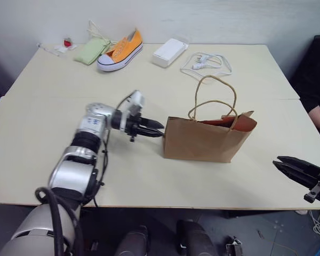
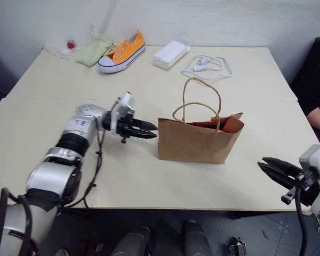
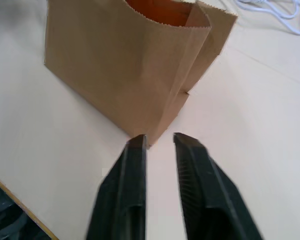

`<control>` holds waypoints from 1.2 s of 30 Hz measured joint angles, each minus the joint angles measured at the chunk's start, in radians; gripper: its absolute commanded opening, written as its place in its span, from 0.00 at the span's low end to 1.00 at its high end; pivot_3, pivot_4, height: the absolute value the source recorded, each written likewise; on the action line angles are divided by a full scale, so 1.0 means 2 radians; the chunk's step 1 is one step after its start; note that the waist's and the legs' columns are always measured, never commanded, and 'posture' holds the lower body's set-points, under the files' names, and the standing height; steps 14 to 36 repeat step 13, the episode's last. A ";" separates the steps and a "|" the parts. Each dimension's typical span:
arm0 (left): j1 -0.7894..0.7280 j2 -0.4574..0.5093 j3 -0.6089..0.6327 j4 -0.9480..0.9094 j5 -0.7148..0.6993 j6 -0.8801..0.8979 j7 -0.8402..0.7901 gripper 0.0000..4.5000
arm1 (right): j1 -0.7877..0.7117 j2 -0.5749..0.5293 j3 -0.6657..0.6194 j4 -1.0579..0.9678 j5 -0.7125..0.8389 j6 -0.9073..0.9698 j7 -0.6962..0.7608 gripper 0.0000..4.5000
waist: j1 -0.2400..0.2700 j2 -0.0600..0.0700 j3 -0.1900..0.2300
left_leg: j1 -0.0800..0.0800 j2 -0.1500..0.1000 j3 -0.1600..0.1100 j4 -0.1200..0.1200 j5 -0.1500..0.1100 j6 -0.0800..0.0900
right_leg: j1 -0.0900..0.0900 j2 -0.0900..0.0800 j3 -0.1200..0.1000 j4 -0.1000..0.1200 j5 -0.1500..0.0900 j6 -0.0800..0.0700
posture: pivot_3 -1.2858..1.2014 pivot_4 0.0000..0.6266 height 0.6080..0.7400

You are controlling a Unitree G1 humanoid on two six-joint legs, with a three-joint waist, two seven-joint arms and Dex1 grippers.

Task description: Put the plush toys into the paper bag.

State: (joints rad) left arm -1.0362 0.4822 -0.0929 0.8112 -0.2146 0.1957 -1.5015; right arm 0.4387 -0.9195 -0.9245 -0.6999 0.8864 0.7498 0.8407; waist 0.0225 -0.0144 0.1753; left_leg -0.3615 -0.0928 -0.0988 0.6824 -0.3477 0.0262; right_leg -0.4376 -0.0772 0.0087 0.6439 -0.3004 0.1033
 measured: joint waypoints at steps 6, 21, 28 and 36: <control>0.097 0.191 0.008 -0.222 -0.119 0.222 0.000 1.00 | -0.071 -0.110 0.007 0.114 0.015 0.006 0.108 0.87 | -0.007 0.000 0.001 | -0.001 0.001 -0.001 0.001 0.000 0.000 | -0.001 0.000 0.000 0.000 0.000 0.000 | 0.52 0.24 1.00; 0.119 0.306 0.080 -0.331 -0.202 0.306 0.000 1.00 | -0.193 -0.192 0.059 0.258 -0.011 -0.018 0.188 0.99 | 0.008 0.003 0.000 | -0.003 0.000 -0.002 0.001 0.000 0.000 | -0.001 -0.001 -0.002 -0.003 0.000 0.000 | 0.52 0.24 1.00; 0.119 0.306 0.080 -0.331 -0.202 0.306 0.000 1.00 | -0.193 -0.192 0.059 0.258 -0.011 -0.018 0.188 0.99 | 0.008 0.003 0.000 | -0.003 0.000 -0.002 0.001 0.000 0.000 | -0.001 -0.001 -0.002 -0.003 0.000 0.000 | 0.52 0.24 1.00; 0.119 0.306 0.080 -0.331 -0.202 0.306 0.000 1.00 | -0.193 -0.192 0.059 0.258 -0.011 -0.018 0.188 0.99 | 0.008 0.003 0.000 | -0.003 0.000 -0.002 0.001 0.000 0.000 | -0.001 -0.001 -0.002 -0.003 0.000 0.000 | 0.52 0.24 1.00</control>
